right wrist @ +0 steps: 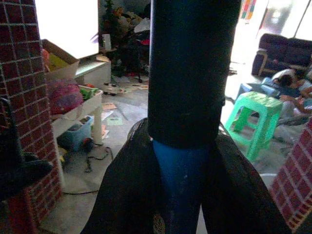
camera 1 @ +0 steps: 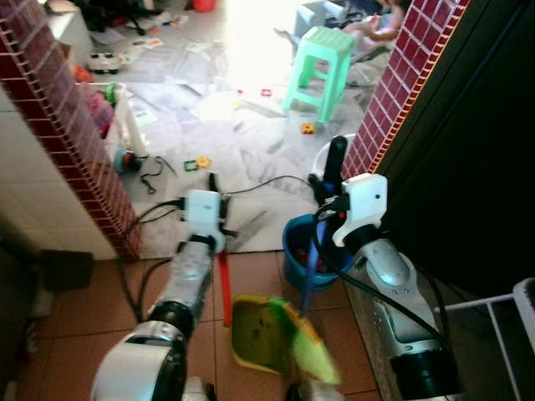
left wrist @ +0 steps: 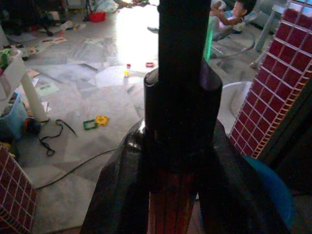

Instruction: Sweep floor

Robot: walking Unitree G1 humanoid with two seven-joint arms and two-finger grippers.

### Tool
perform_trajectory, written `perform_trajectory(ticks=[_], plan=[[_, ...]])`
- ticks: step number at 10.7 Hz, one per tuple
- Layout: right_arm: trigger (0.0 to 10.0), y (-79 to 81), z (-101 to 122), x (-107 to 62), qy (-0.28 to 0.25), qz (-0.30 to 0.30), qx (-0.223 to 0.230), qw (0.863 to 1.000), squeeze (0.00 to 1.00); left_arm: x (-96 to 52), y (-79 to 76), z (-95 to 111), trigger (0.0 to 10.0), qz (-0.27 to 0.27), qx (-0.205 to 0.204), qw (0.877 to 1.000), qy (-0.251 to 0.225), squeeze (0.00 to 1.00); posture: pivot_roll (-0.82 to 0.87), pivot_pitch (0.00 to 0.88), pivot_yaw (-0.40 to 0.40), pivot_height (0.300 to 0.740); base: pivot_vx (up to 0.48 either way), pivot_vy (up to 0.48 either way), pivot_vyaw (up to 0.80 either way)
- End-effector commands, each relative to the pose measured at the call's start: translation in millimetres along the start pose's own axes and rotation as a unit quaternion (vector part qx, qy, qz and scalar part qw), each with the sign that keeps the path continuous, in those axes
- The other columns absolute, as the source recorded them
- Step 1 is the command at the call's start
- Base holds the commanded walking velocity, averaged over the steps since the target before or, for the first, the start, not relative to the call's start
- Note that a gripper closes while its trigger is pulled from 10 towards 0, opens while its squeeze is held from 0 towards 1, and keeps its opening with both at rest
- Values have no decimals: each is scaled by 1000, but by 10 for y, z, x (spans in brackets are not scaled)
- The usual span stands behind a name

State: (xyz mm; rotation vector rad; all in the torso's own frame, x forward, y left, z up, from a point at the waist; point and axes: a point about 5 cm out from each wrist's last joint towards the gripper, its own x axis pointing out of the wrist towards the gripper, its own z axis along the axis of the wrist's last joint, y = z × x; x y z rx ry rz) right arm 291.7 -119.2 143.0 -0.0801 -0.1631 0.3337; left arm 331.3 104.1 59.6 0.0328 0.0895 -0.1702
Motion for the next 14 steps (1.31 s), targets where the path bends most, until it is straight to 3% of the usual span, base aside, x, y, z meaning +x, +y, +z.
perform_trajectory(ticks=[1,4,9,11,12,14], plan=[[10000,-93,124,36,-29,-16,-23,999,0,-22,-25,-57,10000,-12,11,1000,15,0,-118,39,-25,740,0,0,0],[10000,-136,263,79,-62,-23,-84,994,0,-26,-53,-62,10000,-23,10,1000,14,0,-121,36,-22,740,0,0,0],[10000,-247,-49,7,47,-52,-132,989,0,-26,-88,-64,10000,-33,15,999,16,0,-124,43,-24,740,0,0,0],[10000,-258,-256,-48,135,-68,-98,984,0,-33,-146,-80,10000,-57,22,998,21,0,-124,49,-25,740,0,0,0],[10000,-240,-347,-78,174,-75,-55,980,0,-33,-149,-84,10000,-59,22,998,23,0,-125,50,-24,740,0,0,0],[10000,-265,-397,-77,207,-106,-1,973,0,-26,-171,-63,10000,-72,36,997,19,0,-127,55,-23,740,0,0,0]])
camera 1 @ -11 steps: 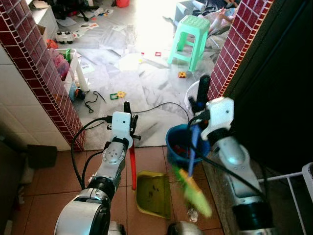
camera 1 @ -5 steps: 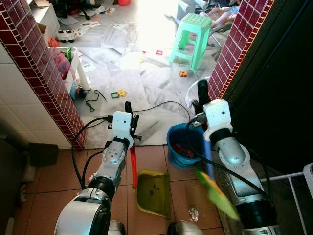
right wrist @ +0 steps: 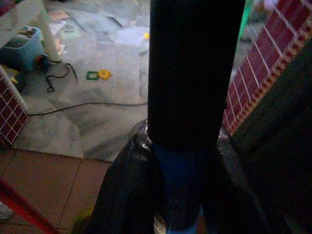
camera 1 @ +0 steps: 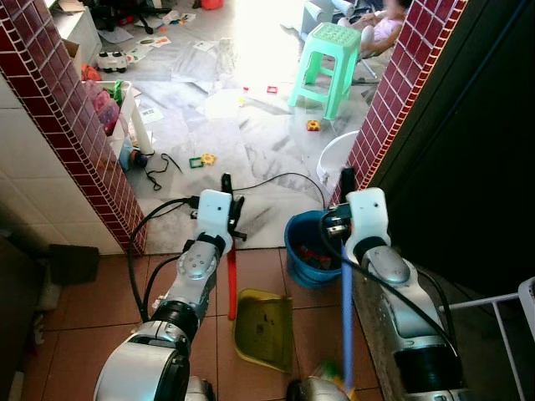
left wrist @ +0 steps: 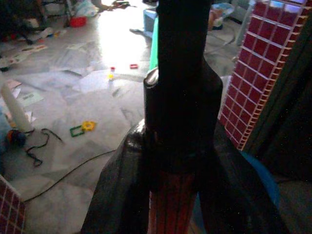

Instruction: Sweep floor

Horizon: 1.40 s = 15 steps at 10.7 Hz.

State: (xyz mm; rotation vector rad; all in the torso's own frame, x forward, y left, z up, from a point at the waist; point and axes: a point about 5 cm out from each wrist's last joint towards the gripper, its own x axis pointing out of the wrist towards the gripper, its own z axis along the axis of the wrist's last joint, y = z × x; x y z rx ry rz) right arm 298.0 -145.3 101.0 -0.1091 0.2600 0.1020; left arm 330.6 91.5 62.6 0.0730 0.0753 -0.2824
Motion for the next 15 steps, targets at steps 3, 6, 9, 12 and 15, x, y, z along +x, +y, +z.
perform_trajectory(ticks=[3,6,9,12,15], plan=[[10000,-94,69,48,15,-38,49,998,0,-44,-121,-104,10000,-93,36,994,47,0,-121,56,-26,740,0,0,0],[10000,-121,100,79,13,-60,64,996,0,-140,-99,-77,10000,-176,79,980,55,0,-115,55,-29,740,0,0,0],[10000,-118,348,151,-77,-101,146,981,0,-243,32,-100,10000,-139,92,983,80,0,-97,56,-27,740,0,0,0],[10000,-45,563,227,-129,-90,176,972,0,-235,43,-106,10000,-90,72,988,101,0,-92,54,-31,740,0,0,0],[10000,-77,777,315,-179,-71,205,960,0,-180,114,-113,10000,-9,22,993,119,0,-97,54,-31,740,0,0,0]])
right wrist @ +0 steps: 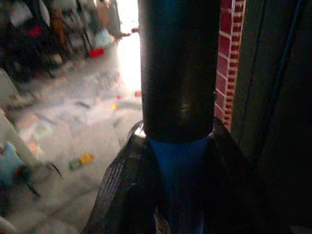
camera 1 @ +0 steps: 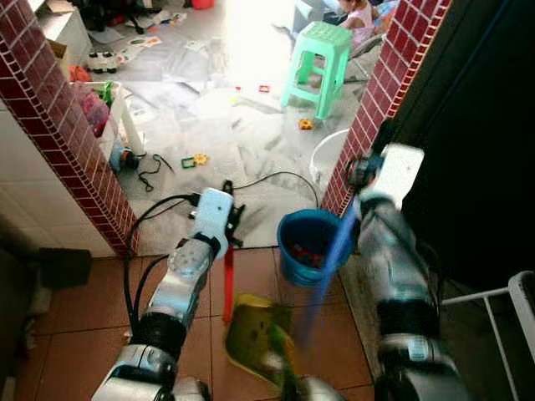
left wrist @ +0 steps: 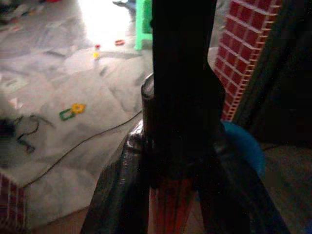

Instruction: Sweep floor

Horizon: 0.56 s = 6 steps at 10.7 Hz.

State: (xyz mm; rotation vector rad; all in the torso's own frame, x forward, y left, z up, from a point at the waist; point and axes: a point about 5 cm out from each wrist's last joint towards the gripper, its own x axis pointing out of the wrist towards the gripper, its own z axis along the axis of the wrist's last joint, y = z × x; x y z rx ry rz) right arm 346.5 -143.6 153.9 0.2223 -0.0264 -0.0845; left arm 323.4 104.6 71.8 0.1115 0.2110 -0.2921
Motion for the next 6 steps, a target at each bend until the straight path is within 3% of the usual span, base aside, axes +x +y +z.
perform_trajectory(ticks=[1,4,6], plan=[[10000,72,177,51,-42,15,43,998,0,-27,13,-197,10000,16,-1,998,53,0,-98,54,-32,740,0,0,0],[10000,7,220,82,-57,23,43,997,0,-32,103,-243,10000,85,-54,993,57,0,-99,57,-34,740,0,0,0],[10000,-37,228,86,-64,27,22,997,0,-33,183,-202,10000,121,-74,990,27,0,-98,56,-34,740,0,0,0]])
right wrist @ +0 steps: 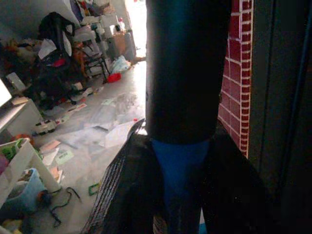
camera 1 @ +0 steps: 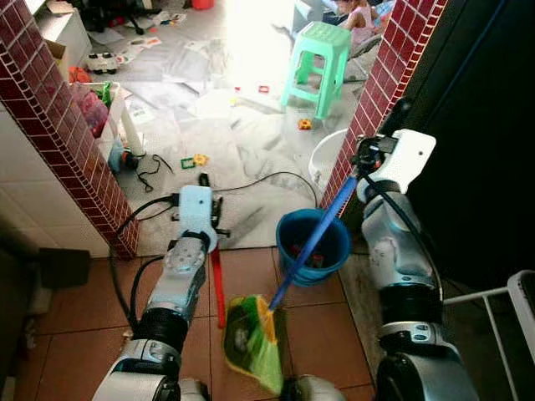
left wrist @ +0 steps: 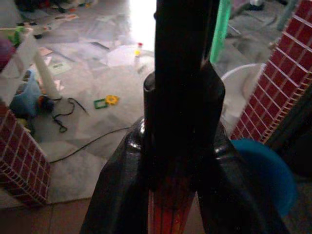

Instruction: Sweep floor

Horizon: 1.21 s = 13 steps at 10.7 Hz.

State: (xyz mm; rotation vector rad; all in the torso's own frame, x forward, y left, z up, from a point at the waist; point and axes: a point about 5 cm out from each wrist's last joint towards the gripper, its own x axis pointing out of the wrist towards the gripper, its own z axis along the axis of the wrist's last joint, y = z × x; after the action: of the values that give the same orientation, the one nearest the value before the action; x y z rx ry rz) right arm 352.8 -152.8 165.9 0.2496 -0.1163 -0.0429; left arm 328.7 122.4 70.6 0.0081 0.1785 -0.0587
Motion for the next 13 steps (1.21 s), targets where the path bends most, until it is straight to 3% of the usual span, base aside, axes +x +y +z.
perform_trajectory(ticks=[1,4,8,13], plan=[[10000,2,129,28,-36,18,-14,999,0,-28,93,-105,10000,45,-12,999,9,0,-99,52,-33,740,0,0,0],[10000,-109,164,-1,-52,40,-65,996,0,-18,220,18,10000,87,-32,994,-53,0,-97,38,-34,740,0,0,0],[10000,-224,107,-101,-53,56,-118,990,0,15,397,225,10000,113,-37,988,-100,0,-90,18,-35,740,0,0,0],[10000,-544,-557,-479,42,43,-230,971,0,-107,604,1195,10000,136,-47,954,-264,0,-63,0,-34,740,0,0,0]])
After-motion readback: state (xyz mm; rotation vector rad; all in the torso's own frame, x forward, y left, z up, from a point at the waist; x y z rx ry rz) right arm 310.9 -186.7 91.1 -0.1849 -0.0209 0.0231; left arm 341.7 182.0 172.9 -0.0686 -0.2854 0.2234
